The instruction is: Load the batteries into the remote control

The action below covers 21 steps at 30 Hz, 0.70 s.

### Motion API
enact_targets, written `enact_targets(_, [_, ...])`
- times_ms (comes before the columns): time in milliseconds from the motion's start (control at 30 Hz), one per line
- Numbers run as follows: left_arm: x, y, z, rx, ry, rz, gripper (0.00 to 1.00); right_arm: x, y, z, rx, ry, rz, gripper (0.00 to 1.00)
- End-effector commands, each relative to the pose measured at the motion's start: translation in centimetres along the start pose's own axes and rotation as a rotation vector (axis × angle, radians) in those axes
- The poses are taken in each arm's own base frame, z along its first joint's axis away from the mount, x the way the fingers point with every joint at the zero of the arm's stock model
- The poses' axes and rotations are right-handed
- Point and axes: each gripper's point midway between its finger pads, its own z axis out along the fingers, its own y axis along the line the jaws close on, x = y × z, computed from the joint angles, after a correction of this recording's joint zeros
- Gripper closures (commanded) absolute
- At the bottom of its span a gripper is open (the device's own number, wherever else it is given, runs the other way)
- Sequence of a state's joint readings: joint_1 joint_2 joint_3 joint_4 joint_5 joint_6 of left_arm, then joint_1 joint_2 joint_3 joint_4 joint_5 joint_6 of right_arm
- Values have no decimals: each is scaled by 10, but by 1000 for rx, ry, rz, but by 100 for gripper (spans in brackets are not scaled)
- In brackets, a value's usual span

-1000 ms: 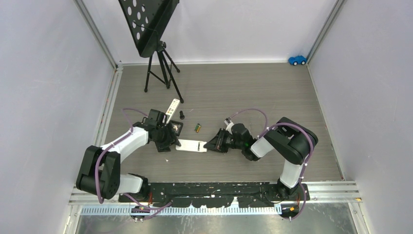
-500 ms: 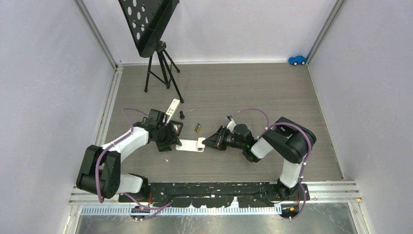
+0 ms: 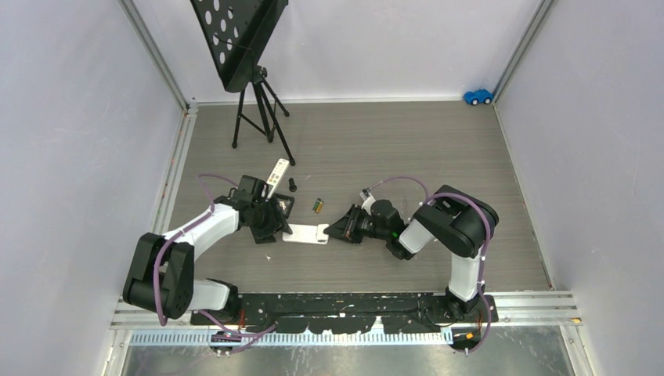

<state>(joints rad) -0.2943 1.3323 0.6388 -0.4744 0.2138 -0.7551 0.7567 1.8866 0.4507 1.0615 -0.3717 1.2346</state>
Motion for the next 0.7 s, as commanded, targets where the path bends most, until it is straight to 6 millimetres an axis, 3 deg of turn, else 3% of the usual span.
enact_targets(0, [1, 2, 5, 3, 7, 1, 43, -4, 8, 8, -21, -12, -13, 100])
enact_targets(667, [2, 1, 8, 12, 13, -1, 50, 6, -10, 3, 61, 34, -23, 100])
